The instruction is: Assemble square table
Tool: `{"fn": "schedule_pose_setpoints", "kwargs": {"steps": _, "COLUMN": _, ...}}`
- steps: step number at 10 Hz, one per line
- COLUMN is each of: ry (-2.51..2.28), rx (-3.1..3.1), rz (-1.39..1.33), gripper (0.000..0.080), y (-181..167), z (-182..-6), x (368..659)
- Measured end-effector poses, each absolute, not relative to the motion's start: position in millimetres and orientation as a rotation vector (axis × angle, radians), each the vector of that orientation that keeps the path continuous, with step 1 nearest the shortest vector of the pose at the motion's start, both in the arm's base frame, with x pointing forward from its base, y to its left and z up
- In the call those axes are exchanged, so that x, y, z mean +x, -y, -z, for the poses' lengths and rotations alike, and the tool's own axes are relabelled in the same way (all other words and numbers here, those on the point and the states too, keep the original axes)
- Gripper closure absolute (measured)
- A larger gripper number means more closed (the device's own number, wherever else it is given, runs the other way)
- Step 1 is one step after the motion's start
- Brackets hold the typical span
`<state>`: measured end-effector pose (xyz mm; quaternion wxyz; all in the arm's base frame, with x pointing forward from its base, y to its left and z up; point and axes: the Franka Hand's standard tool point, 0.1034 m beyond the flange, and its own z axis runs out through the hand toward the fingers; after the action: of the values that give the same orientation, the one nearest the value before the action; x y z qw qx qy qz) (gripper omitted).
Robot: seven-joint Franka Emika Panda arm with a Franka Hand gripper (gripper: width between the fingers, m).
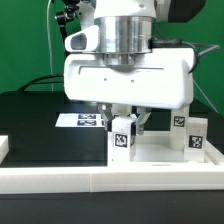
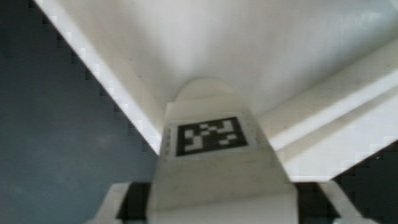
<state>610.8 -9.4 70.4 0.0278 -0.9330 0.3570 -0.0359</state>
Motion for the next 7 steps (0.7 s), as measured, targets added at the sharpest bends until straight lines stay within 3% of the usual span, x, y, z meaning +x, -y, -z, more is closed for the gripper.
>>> {"fn": "schedule_pose_setpoints", "kwargs": {"steps": 5, "ry": -1.354, "rx": -2.791, "rz": 0.068, "gripper": 0.0476, "y": 17.7, "z": -70.6, "x": 599.0}}
{"fn": "schedule_pose_setpoints", "kwargs": {"steps": 7, "ry": -1.335, "rx": -2.802, "rz": 0.053, "gripper": 0.0212, "y": 11.3, "z": -72.4, "x": 600.0}}
